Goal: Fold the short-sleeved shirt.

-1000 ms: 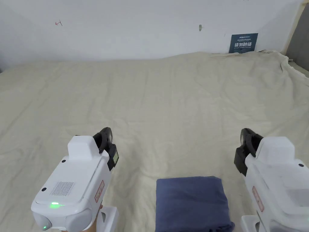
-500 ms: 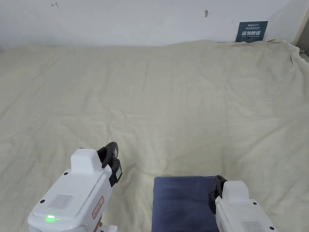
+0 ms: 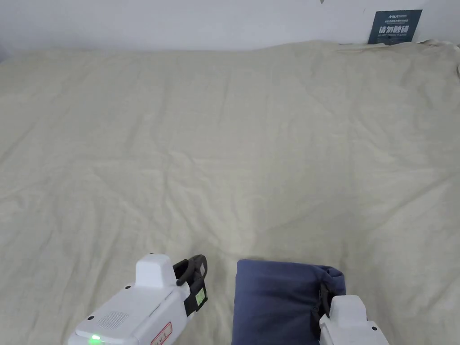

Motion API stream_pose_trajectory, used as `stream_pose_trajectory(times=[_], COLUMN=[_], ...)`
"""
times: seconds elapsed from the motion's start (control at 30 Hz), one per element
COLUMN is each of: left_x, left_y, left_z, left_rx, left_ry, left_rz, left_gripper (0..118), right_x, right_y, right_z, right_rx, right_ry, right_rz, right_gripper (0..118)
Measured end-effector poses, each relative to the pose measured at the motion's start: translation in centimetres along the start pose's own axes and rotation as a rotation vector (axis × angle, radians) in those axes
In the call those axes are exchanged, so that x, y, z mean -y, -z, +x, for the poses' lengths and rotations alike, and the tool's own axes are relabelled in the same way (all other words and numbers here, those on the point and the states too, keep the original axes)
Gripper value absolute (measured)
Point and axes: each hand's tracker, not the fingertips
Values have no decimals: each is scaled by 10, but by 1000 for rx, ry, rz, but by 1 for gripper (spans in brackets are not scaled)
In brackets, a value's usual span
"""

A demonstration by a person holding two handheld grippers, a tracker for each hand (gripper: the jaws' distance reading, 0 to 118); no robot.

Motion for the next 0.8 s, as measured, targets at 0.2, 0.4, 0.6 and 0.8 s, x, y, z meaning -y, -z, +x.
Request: stream_pose_trajectory(times=[0.2,0.4,0.6,0.8], left_x=[14,26,25,25], left_y=[36,71,102,124], left_z=[-1,-6,-10,-22], left_rx=[36,157,271,322], left_ry=[-27,-107,-186,-227], left_rz=[-220,-360,-463,-556], left_gripper=[63,95,86,53], right_x=[4,3,4,4], right_y=[1,0,0,1], right_z=[4,7,10,15], right_rx=[2,-7,-21,-40], right_ry=[-3,12,18,38], right_rz=[3,-4,-12,-19], right_gripper=[0,0,0,0])
